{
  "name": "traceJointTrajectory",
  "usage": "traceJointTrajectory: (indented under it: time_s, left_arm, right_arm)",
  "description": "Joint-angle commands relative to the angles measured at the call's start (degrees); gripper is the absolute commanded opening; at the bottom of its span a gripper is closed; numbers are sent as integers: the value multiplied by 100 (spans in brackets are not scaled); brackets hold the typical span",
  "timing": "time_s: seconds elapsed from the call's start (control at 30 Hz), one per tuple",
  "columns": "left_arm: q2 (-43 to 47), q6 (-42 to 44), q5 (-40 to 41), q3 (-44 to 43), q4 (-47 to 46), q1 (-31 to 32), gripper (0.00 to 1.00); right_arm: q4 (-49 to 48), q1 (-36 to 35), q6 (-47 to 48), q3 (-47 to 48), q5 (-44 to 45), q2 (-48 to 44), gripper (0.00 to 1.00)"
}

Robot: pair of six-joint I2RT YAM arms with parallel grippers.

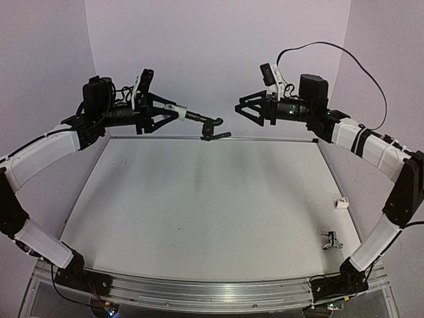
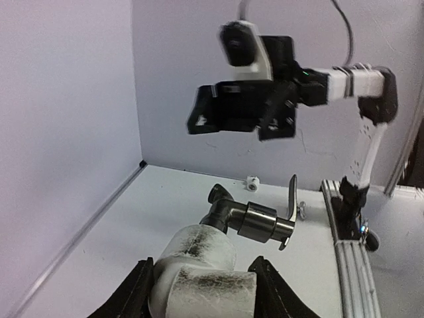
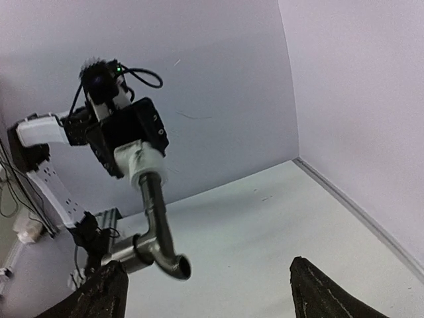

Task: Install the water faucets

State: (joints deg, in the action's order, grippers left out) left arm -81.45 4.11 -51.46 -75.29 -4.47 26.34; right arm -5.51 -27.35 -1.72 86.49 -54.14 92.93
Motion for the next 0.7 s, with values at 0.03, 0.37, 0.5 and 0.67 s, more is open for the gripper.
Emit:
traceJointTrajectory:
  time_s: [0.03,0.37,0.5,0.67]
  left_arm:
    - [212,-3409,804,-281,-285,-171,0]
    - [108,-5535,-423,-468,-252,-223,0]
    - [40,-5744,-526,-341,-240,-223,0]
    - [30,-5798,-597,-281,-244,-225,0]
  right_arm:
    - [135,-84,2983,-630,1002,-459,85]
    - [-696,-682,3867,-588,1223,27,86]
    - [-1075,-903,3656,-413,1103,256,85]
    - [-1197,-1127,3553,-241,1043,455,76]
